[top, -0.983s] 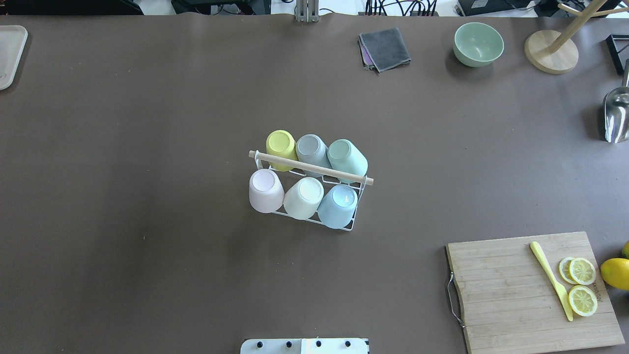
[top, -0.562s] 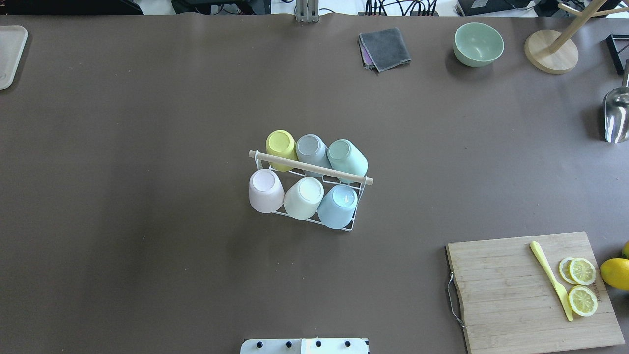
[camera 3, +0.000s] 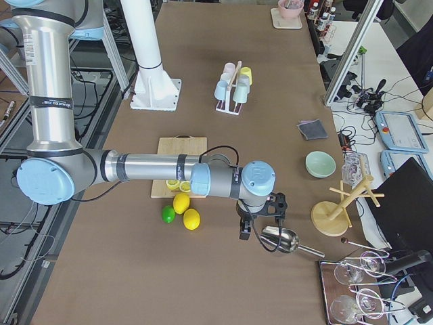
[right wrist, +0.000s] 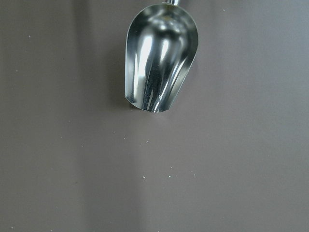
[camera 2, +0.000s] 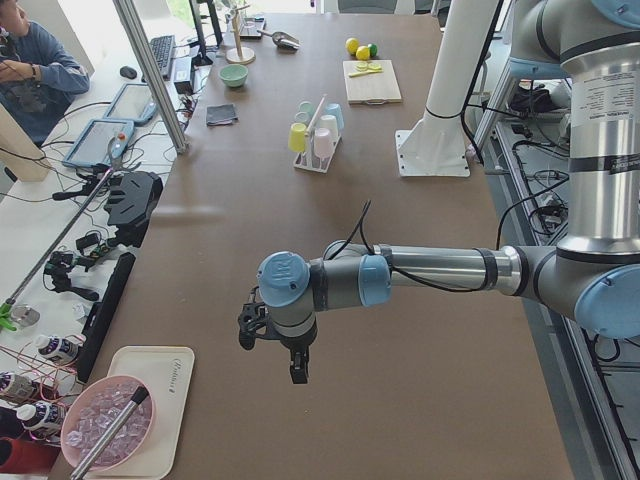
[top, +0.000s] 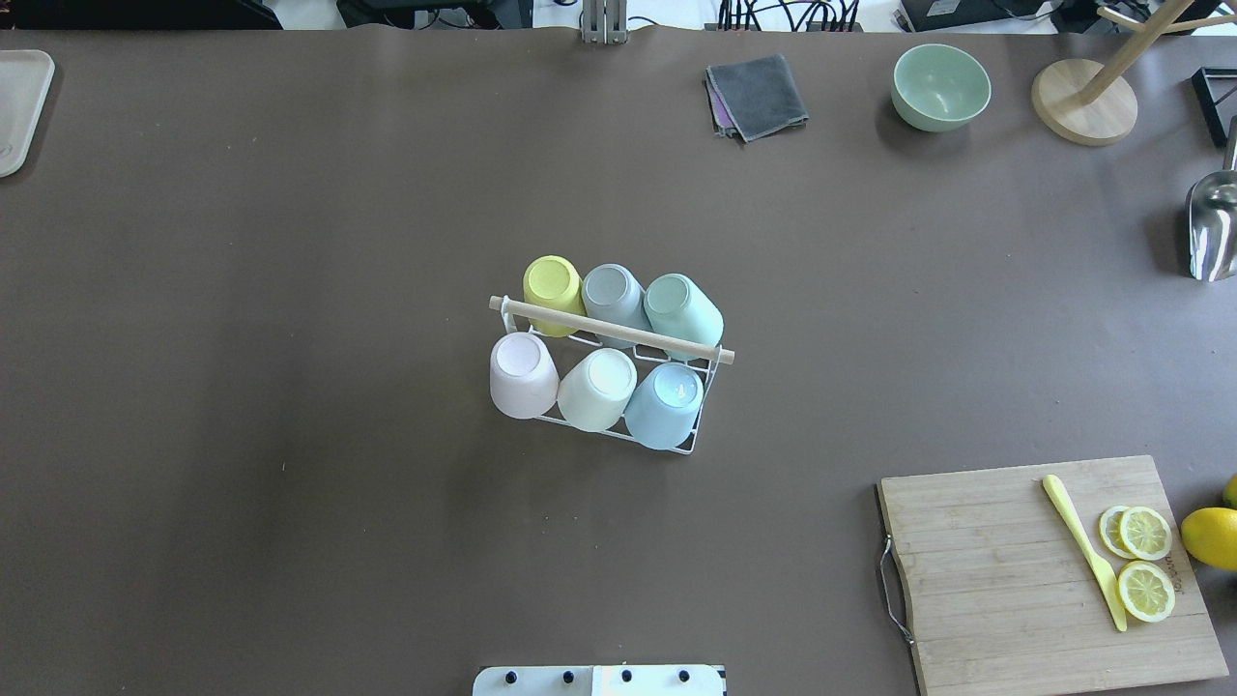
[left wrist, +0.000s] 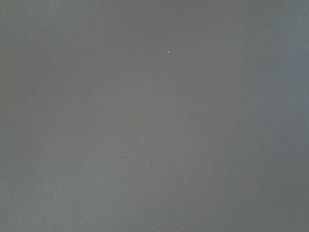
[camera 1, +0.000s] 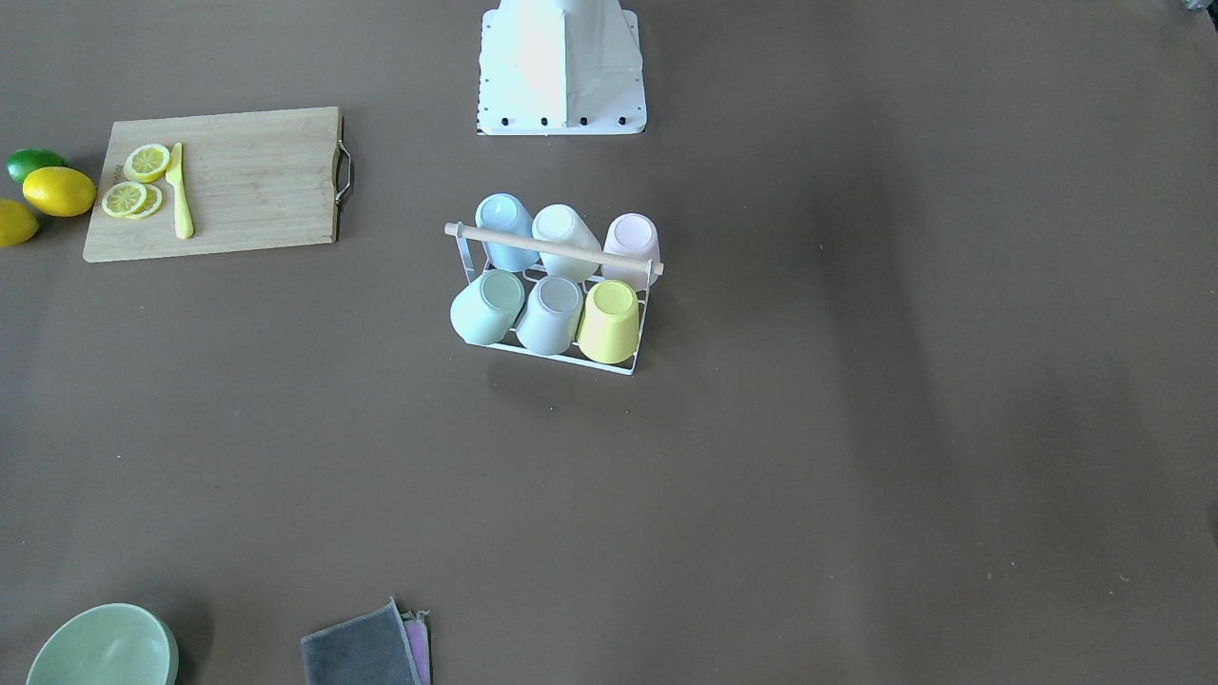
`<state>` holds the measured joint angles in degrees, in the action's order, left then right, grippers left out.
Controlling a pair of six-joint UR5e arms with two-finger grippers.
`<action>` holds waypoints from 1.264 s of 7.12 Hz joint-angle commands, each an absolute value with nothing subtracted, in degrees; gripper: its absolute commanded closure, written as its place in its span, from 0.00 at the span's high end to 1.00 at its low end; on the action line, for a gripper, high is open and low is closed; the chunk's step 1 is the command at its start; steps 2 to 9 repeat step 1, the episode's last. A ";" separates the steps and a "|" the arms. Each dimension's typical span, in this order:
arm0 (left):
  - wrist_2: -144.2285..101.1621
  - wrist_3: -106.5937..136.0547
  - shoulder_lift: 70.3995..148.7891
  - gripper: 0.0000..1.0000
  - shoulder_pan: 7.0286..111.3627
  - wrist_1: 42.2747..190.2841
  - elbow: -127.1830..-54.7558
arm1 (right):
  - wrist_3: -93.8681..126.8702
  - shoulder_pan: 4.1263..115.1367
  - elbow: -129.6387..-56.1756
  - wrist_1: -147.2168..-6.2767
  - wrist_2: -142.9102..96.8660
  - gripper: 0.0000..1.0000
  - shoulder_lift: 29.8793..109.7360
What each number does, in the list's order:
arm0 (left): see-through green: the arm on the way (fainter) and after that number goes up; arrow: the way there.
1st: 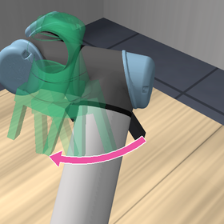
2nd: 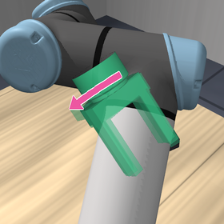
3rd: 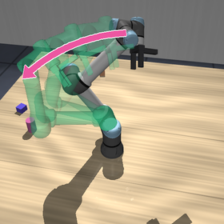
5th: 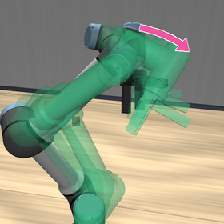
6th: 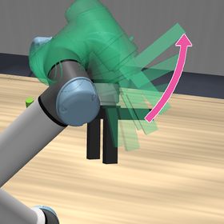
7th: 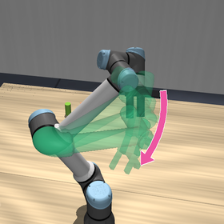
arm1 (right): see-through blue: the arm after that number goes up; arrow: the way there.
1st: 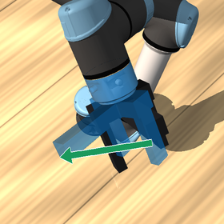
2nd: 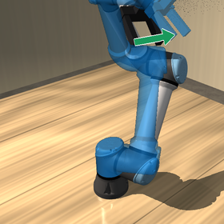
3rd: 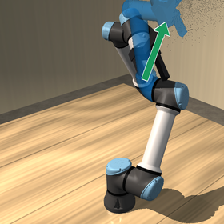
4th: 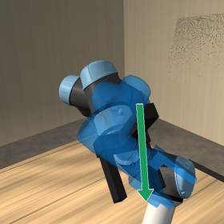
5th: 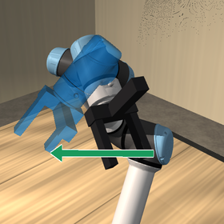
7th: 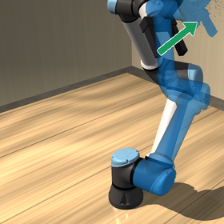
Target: Place cup on cup holder
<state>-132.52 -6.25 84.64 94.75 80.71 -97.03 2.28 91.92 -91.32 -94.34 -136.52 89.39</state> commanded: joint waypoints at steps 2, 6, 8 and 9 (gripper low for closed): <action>-132.45 -6.24 84.55 0.98 94.75 80.60 -96.94 | 2.29 91.93 -91.41 -94.31 -136.49 1.00 89.38; -132.45 -6.24 84.55 0.98 94.75 80.60 -96.94 | 2.29 91.93 -91.41 -94.31 -136.49 1.00 89.38; -132.45 -6.24 84.55 0.98 94.75 80.60 -96.94 | 2.29 91.93 -91.41 -94.31 -136.49 1.00 89.38; -132.45 -6.24 84.55 0.98 94.75 80.60 -96.94 | 2.29 91.93 -91.41 -94.31 -136.49 1.00 89.38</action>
